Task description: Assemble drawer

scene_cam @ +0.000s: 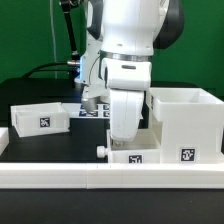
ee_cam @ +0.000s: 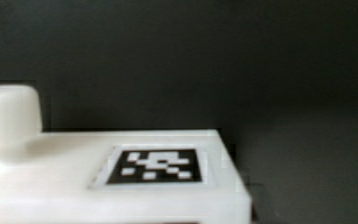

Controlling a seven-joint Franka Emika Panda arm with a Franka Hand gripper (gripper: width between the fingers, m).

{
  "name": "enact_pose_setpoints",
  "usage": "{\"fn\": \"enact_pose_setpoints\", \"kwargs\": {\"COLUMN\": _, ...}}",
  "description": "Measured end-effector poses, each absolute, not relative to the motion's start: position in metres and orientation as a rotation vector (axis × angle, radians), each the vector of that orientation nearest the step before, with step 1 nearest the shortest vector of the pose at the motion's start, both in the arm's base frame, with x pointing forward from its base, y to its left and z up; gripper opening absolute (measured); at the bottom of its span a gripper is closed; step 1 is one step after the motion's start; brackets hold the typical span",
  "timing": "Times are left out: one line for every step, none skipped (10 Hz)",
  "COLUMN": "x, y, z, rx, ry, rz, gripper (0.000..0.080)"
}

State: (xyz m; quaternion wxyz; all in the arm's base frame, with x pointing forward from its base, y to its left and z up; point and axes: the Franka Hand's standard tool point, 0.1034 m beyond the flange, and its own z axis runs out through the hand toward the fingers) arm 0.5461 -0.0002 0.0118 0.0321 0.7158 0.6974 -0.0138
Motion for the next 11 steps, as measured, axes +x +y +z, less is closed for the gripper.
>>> {"fn": "enact_pose_setpoints", "kwargs": {"x": 0.5461, "y": -0.0002, "z": 0.0118, "rx": 2.204, "ry": 2.147, "rz": -0.042, "gripper": 0.0042}}
{"fn": "enact_pose_setpoints", "kwargs": {"x": 0.5462, "y": -0.0001, "z": 0.0117, "rx": 2.174, "ry": 2.172, "rz": -0.048, "gripper": 0.0042}}
{"fn": "enact_pose_setpoints", "kwargs": {"x": 0.5468, "y": -0.0003, "z": 0.0116, "rx": 2.142, "ry": 2.19, "rz": -0.054, "gripper": 0.0043}}
{"fn": "enact_pose_setpoints", "kwargs": {"x": 0.5471, "y": -0.0002, "z": 0.0117, "rx": 2.114, "ry": 2.196, "rz": -0.062, "gripper": 0.0044}}
{"fn": "enact_pose_setpoints", "kwargs": {"x": 0.5474, "y": -0.0007, "z": 0.0116, "rx": 2.107, "ry": 2.194, "rz": -0.073, "gripper": 0.0044}}
{"fn": "enact_pose_setpoints", "kwargs": {"x": 0.5478, "y": -0.001, "z": 0.0116, "rx": 2.105, "ry": 2.19, "rz": -0.087, "gripper": 0.0045}}
{"fn": "enact_pose_setpoints", "kwargs": {"x": 0.548, "y": -0.0012, "z": 0.0116, "rx": 2.118, "ry": 2.176, "rz": -0.09, "gripper": 0.0045}}
{"fn": "enact_pose_setpoints", "kwargs": {"x": 0.548, "y": -0.0029, "z": 0.0116, "rx": 2.122, "ry": 2.172, "rz": -0.09, "gripper": 0.0045}}
{"fn": "enact_pose_setpoints", "kwargs": {"x": 0.5479, "y": -0.0032, "z": 0.0116, "rx": 2.123, "ry": 2.172, "rz": -0.09, "gripper": 0.0045}}
{"fn": "enact_pose_setpoints", "kwargs": {"x": 0.5481, "y": -0.0019, "z": 0.0117, "rx": 2.115, "ry": 2.179, "rz": -0.095, "gripper": 0.0045}}
{"fn": "enact_pose_setpoints", "kwargs": {"x": 0.548, "y": 0.0002, "z": 0.0114, "rx": 2.111, "ry": 2.179, "rz": -0.107, "gripper": 0.0045}}
